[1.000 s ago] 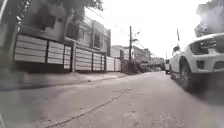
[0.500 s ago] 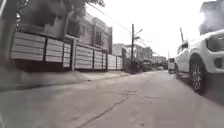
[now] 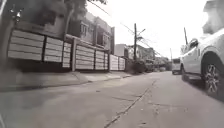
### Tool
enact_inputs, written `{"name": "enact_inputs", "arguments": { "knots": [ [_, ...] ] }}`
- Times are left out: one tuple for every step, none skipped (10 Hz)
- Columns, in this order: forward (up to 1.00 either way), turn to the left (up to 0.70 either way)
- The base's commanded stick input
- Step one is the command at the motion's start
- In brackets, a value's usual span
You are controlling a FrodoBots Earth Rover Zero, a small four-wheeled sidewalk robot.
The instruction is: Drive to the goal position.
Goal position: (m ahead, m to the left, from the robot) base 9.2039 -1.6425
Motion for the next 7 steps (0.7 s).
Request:
{"name": "enact_inputs", "arguments": {
  "knots": [
    [0.7, -0.02],
    [0.7, -0.03],
    [0.7, -0.07],
    [0.7, -0.29],
    [0.7, -0.31],
    [0.7, -0.31],
    [0.7, -0.31]
  ]
}}
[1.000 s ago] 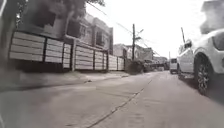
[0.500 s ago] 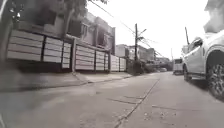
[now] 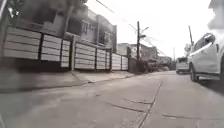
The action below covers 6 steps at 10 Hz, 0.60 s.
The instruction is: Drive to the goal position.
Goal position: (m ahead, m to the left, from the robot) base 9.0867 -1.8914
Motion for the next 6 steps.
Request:
{"name": "enact_inputs", "arguments": {
  "knots": [
    [0.7, -0.28],
    [0.7, 0.0],
    [0.7, 0.0],
    [0.7, 0.0],
    [0.7, 0.0],
    [0.7, 0.0]
  ]
}}
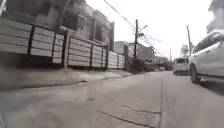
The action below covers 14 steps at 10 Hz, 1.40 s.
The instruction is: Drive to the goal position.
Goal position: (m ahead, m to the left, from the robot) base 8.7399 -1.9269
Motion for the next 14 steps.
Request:
{"name": "enact_inputs", "arguments": {
  "knots": [
    [0.7, -0.24],
    [0.7, -0.35],
    [0.7, -0.35],
    [0.7, -0.35],
    [0.7, -0.32],
    [0.7, -0.14],
    [0.7, -0.01],
    [0.7, 0.0],
    [0.7, 0.0],
    [0.7, 0.0],
    [0.7, 0.0],
    [0.7, 0.0],
    [0.7, 0.0],
    [0.7, 0.0]
  ]
}}
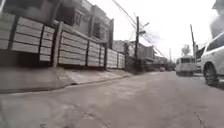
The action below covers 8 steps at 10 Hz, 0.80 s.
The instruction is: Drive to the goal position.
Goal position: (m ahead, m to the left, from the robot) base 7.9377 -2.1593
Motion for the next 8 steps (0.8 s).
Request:
{"name": "enact_inputs", "arguments": {
  "knots": [
    [0.7, 0.0],
    [0.7, -0.01],
    [0.7, -0.03],
    [0.7, -0.01],
    [0.7, 0.0],
    [0.7, 0.0],
    [0.7, 0.0],
    [0.7, 0.0]
  ]
}}
